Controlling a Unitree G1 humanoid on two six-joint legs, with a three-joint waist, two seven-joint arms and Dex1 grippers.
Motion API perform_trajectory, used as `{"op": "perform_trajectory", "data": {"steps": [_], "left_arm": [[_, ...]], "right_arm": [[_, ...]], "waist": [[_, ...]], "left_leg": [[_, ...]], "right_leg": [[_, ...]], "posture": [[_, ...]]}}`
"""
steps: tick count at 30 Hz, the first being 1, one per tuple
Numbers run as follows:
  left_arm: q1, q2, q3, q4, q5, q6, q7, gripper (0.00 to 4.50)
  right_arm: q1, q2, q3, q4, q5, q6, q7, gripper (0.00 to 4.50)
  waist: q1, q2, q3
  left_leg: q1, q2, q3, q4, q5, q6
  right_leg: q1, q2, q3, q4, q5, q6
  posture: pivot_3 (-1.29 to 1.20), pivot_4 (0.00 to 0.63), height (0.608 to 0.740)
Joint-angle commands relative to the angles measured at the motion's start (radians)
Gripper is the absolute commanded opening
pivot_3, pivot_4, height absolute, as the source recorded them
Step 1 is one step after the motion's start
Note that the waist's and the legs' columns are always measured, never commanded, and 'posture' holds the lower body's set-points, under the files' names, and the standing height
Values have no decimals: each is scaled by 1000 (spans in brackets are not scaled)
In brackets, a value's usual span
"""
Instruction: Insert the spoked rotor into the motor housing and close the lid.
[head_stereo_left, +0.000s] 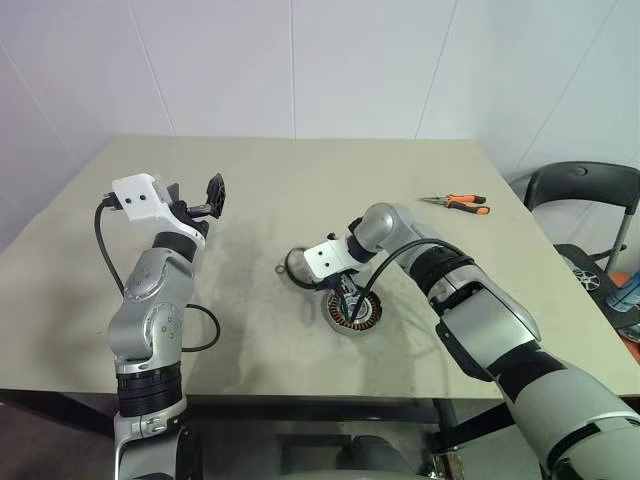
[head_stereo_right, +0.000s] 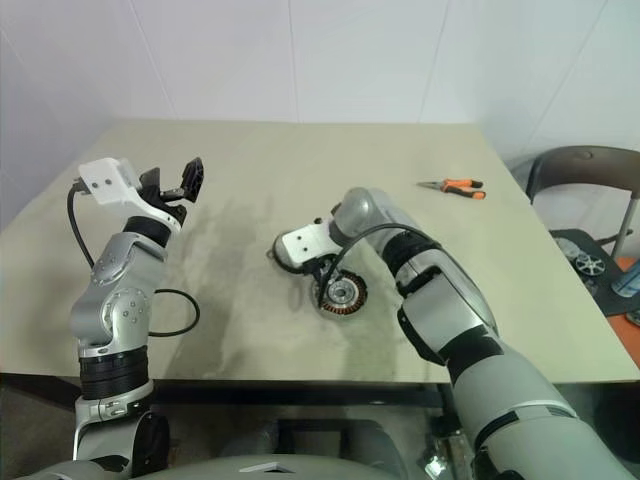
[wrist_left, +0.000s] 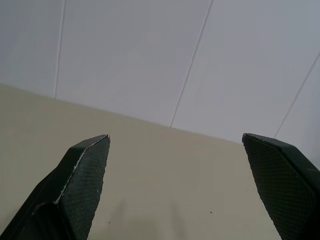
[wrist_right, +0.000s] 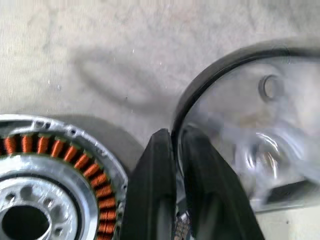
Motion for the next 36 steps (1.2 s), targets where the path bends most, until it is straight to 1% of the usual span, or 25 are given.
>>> {"op": "perform_trajectory", "data": {"steps": [1, 2, 3, 5, 10, 15, 21, 24, 25, 27, 29, 36], "left_arm": [[-19, 4, 10, -13, 2, -28, -6, 4500], [-21, 4, 9, -10, 2, -29, -6, 4500], [-23, 4, 8, -9, 2, -30, -6, 4500], [-26, 5, 7, -3, 2, -33, -7, 4500], [-28, 5, 5, 2, 2, -34, -9, 4500], [-37, 6, 2, 14, 3, -36, -13, 4500], [-37, 8, 4, 15, 2, -35, -17, 4500], [-34, 9, 7, 10, 3, -33, -15, 4500], [-34, 9, 7, 10, 3, -32, -15, 4500], [-33, 8, 8, 7, 2, -31, -14, 4500], [-32, 8, 8, 4, 3, -31, -13, 4500], [-25, 9, 9, -10, 2, -26, -9, 4500]], "right_arm": [[-15, 5, -34, -47, 38, 12, 30, 331], [-13, 5, -36, -52, 42, 18, 32, 116], [-12, 4, -38, -57, 42, 21, 26, 18], [-12, 5, -42, -64, 40, 21, 13, 18], [-12, 9, -65, -109, 78, 64, 46, 18], [4, 8, -55, -146, 80, 69, 51, 18], [-4, 32, -83, -188, 140, 133, 94, 18], [-25, 62, -99, -146, 140, 104, 16, 614], [-30, 68, -101, -133, 137, 105, 2, 961], [-41, 79, -84, -97, 96, 102, -79, 1667], [-46, 86, -69, -67, 77, 98, -94, 2341], [-43, 112, -57, -7, 49, 91, -124, 2341]], "waist": [[0, 0, 0], [0, 0, 0], [1, 0, 0], [0, 0, 0], [0, 0, 0], [0, 0, 0], [0, 0, 0], [0, 0, 0], [0, 0, 0], [0, 0, 0], [2, 0, 0], [0, 0, 0]], "left_leg": [[0, 0, 0, 0, 0, 0], [0, 0, 0, 0, 0, 0], [0, 0, 0, 0, 0, 0], [0, 0, 0, 0, 0, 0], [0, 0, 0, 0, 0, -1], [0, 0, 0, 0, 0, -1], [0, 0, 0, 0, 0, -1], [0, 0, 0, 0, -1, -1], [0, 0, 0, 0, -1, -2], [0, 0, 0, 0, -1, -2], [0, 0, 0, 0, -1, -3], [-1, 0, 0, 0, -1, -3]], "right_leg": [[0, 0, 0, 0, 0, 0], [0, 0, 0, 0, 0, 0], [0, 0, 0, 0, 0, 0], [0, 0, 0, 0, 0, 0], [0, 0, 0, 0, 0, 0], [0, 0, 0, 0, 0, 0], [0, 0, 0, 0, 0, 0], [0, 0, 0, 0, 0, 0], [0, 0, 0, 0, 0, 0], [0, 0, 0, 0, 0, 0], [0, 0, 0, 0, 0, 0], [-1, 0, 0, 0, 0, 0]], "posture": [[0, 0, 740], [0, 0, 740], [0, 0, 740], [0, 0, 740], [0, 0, 740], [0, 0, 740], [0, 0, 740], [0, 0, 740], [0, 0, 740], [0, 0, 740], [0, 0, 740], [0, 0, 740]]}}
